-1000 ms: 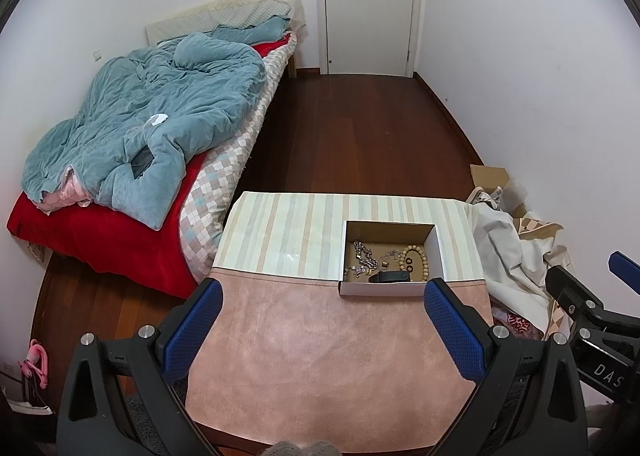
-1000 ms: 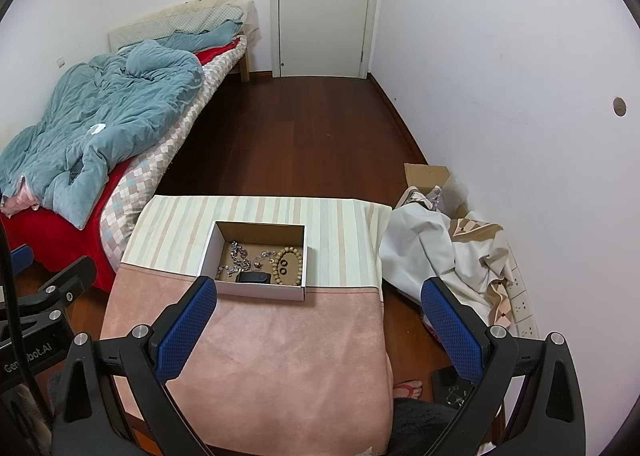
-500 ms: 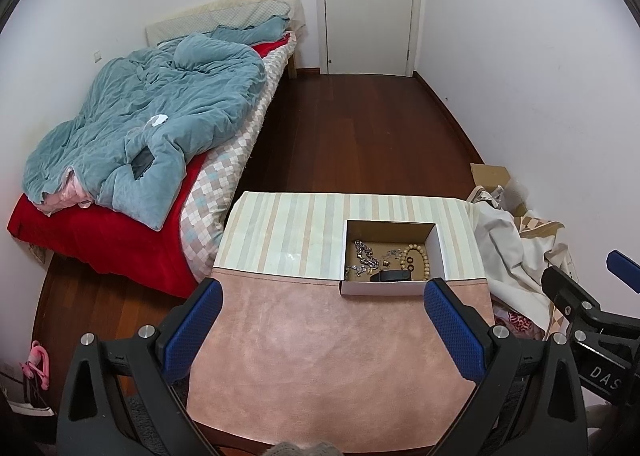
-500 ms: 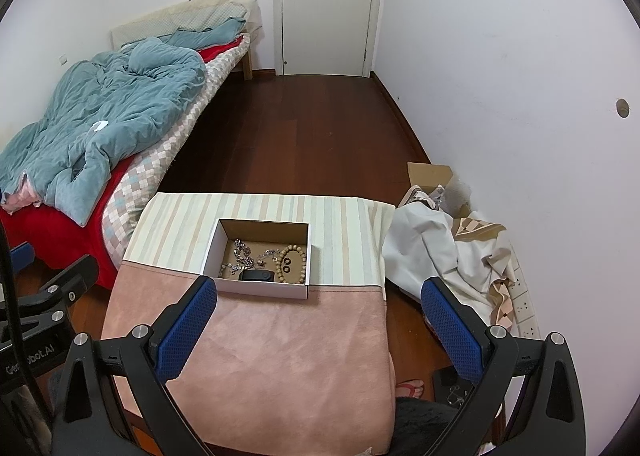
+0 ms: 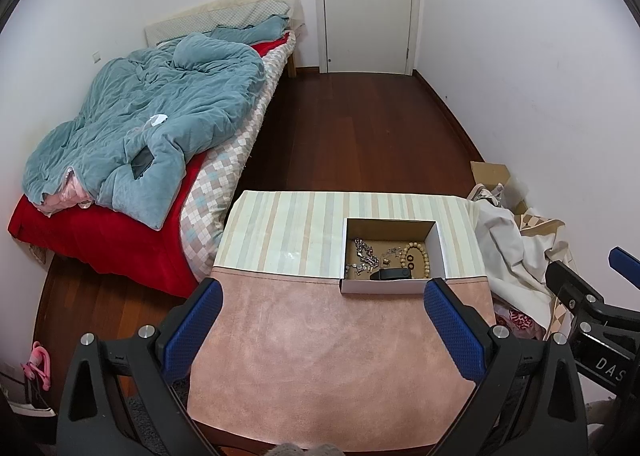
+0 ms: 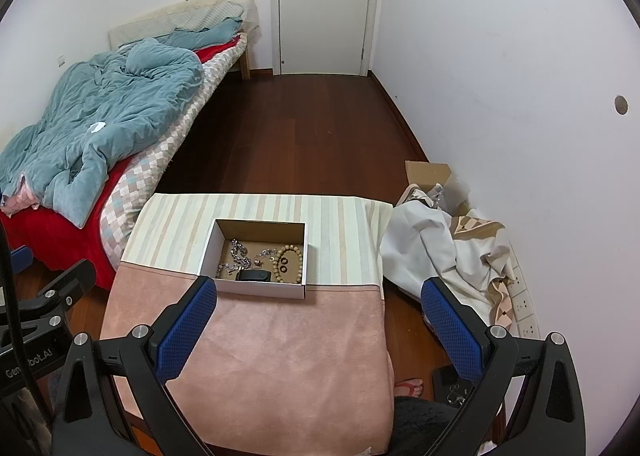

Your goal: Organize jewelry

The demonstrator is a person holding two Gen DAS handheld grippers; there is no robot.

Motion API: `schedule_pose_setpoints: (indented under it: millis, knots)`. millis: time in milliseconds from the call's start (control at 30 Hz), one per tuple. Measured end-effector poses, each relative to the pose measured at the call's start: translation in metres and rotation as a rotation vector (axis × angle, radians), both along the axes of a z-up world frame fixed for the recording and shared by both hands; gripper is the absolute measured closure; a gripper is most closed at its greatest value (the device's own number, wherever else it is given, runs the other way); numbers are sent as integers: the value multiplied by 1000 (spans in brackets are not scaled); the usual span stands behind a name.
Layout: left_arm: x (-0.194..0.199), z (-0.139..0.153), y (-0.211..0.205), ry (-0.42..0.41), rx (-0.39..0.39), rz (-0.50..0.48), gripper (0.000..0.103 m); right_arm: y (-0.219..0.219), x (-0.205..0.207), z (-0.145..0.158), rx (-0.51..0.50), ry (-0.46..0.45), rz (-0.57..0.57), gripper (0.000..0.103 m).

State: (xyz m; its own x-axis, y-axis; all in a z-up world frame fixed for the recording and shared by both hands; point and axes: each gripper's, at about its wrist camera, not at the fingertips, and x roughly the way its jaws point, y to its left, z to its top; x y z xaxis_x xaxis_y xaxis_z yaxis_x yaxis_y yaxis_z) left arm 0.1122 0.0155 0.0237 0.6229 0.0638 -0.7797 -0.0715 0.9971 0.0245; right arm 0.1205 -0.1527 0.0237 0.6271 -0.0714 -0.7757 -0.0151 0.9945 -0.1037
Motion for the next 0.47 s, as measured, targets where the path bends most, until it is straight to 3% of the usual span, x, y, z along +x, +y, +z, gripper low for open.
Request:
schedule_pose_setpoints:
  millis: [467]
  knots:
    - [-5,-1,2,-8,-18,-4,0,-1,2,0,2,3,1,0]
